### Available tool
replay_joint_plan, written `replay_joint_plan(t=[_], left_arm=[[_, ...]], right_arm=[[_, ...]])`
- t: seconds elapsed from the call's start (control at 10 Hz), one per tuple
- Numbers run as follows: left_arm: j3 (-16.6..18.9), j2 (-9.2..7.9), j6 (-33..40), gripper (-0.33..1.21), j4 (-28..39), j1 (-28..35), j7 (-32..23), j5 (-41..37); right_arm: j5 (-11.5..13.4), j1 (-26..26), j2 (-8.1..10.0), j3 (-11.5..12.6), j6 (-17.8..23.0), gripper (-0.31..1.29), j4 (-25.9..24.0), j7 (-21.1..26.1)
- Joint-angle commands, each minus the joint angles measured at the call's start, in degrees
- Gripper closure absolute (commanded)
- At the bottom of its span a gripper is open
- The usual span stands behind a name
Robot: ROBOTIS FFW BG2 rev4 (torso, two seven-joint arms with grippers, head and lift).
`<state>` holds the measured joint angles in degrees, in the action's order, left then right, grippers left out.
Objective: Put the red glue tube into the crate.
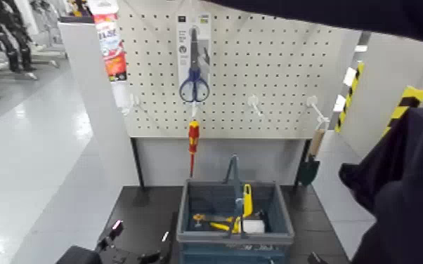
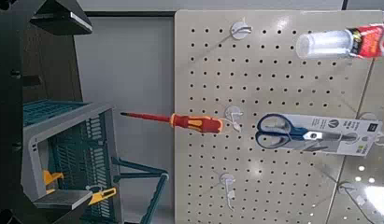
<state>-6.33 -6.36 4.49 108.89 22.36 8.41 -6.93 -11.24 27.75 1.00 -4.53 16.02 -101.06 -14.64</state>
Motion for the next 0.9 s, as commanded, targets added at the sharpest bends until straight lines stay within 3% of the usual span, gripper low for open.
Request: replay_joint_plan(t=[0.1, 0.9], left_arm=[[-0.1, 0.03, 0.1, 0.07, 0.0, 0.0, 0.0, 0.0], [-0.1, 0.03, 0.1, 0.07, 0.0, 0.0, -0.1, 0.0]], right_arm=[[0.0, 0.0, 0.06, 0.0, 0.0, 0.14, 0.0, 0.0], [0.0, 0.1, -0.03, 0.1, 0.0, 0.14, -0.2, 0.0]])
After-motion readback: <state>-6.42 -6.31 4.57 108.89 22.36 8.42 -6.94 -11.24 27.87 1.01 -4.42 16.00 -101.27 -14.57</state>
